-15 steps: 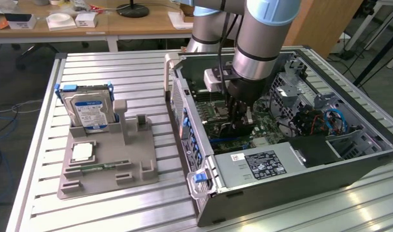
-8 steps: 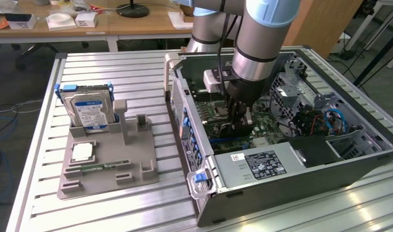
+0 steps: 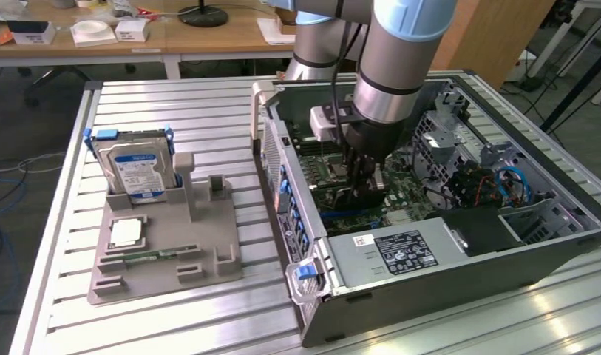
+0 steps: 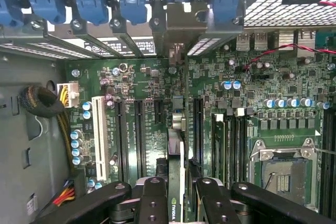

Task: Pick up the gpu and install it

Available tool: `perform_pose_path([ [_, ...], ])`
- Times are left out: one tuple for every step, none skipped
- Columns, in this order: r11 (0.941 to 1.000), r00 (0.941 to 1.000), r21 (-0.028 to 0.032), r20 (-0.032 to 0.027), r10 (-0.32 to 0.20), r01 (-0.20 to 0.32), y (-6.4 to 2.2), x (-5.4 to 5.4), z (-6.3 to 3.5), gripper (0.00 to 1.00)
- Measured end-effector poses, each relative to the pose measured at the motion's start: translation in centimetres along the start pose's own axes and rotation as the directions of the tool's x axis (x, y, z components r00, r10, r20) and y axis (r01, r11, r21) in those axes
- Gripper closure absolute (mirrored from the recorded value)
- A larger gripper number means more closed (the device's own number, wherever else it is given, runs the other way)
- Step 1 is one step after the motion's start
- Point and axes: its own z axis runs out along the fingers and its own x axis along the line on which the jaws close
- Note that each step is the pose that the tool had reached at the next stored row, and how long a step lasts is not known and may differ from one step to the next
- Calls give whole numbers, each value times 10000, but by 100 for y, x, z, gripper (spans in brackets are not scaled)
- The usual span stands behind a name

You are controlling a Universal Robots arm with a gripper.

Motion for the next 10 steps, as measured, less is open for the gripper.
perform_pose_path([
  [10000,10000,-2,-4,0,0,1,1,6,74],
  [10000,10000,-3,-8,1,-1,1,1,14,74],
  [10000,10000,-4,-10,1,-1,2,2,24,74],
  [10000,10000,-6,-13,0,0,2,2,31,74],
  [10000,10000,-6,-14,1,-1,2,3,37,74],
  [10000,10000,-4,-10,0,0,2,3,46,74],
  [10000,10000,0,0,2,-2,4,2,52,74],
  [10000,10000,1,-1,2,-2,5,1,55,74],
  [10000,10000,-1,-5,1,-1,5,2,60,74],
  [10000,10000,-5,-3,1,-1,7,2,66,74],
])
